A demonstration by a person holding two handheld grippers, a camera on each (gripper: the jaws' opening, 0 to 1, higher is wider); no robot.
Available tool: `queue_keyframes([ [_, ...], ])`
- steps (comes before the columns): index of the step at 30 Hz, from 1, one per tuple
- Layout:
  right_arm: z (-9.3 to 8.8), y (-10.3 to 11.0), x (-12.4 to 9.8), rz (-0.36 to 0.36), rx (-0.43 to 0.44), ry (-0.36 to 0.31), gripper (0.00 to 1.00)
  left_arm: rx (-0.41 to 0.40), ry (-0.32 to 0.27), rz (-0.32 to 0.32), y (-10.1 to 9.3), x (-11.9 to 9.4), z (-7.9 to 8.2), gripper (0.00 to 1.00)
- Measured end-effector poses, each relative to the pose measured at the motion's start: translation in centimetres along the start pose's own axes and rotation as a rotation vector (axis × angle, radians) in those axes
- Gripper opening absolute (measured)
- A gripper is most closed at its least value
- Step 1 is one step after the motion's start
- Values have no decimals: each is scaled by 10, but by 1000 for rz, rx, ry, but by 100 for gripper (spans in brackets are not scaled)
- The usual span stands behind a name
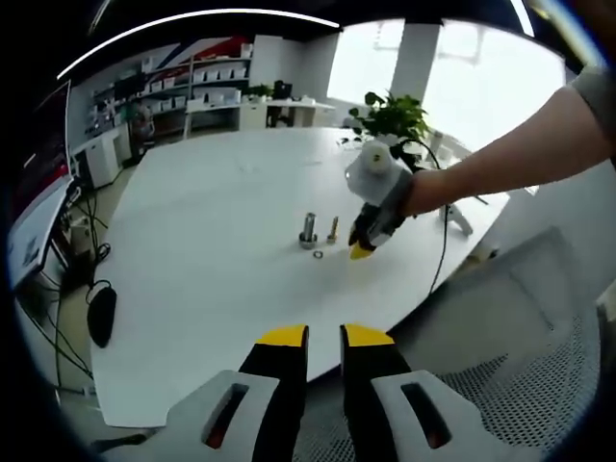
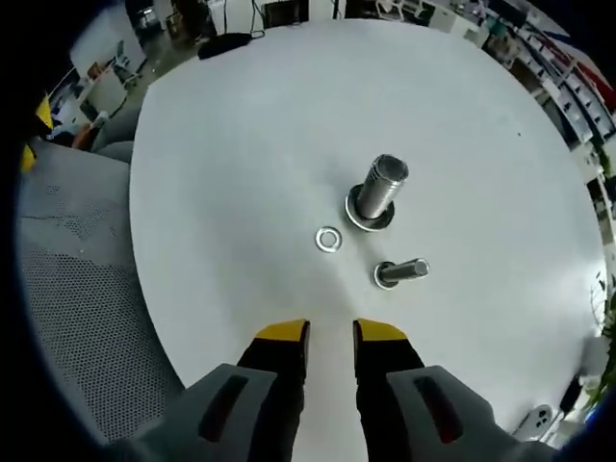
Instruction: Place the washer onto the threaded stud by aligning its center hole with the stud, sliding it down to the base, and recovering from edge contact or off-axis alignment until the washer reaches the visible bottom stop.
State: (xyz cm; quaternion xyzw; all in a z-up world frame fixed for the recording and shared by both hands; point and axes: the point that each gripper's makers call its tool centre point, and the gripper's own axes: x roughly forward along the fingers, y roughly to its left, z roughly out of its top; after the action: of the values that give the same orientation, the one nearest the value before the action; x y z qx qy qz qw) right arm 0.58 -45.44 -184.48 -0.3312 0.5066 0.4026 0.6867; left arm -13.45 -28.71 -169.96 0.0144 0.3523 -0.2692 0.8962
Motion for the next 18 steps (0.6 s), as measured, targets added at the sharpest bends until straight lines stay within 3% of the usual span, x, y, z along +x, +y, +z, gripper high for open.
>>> queue_keyframes([
  [3, 15, 4, 1, 16, 51, -45, 22, 0, 0, 0, 0, 0, 0, 11],
  [7, 32, 9, 6, 24, 45, -53, 22, -1, 3, 1, 0, 0, -1, 11],
  [12, 43, 5, 16, 16, 85, -57, 22, -1, 3, 1, 0, 0, -1, 11],
  [17, 46, 2, 21, -17, 68, -51, 22, -4, 1, 4, 1, 0, 0, 11],
  [18, 51, 1, 21, -20, 111, -81, 22, -4, 1, 4, 1, 0, 0, 11],
])
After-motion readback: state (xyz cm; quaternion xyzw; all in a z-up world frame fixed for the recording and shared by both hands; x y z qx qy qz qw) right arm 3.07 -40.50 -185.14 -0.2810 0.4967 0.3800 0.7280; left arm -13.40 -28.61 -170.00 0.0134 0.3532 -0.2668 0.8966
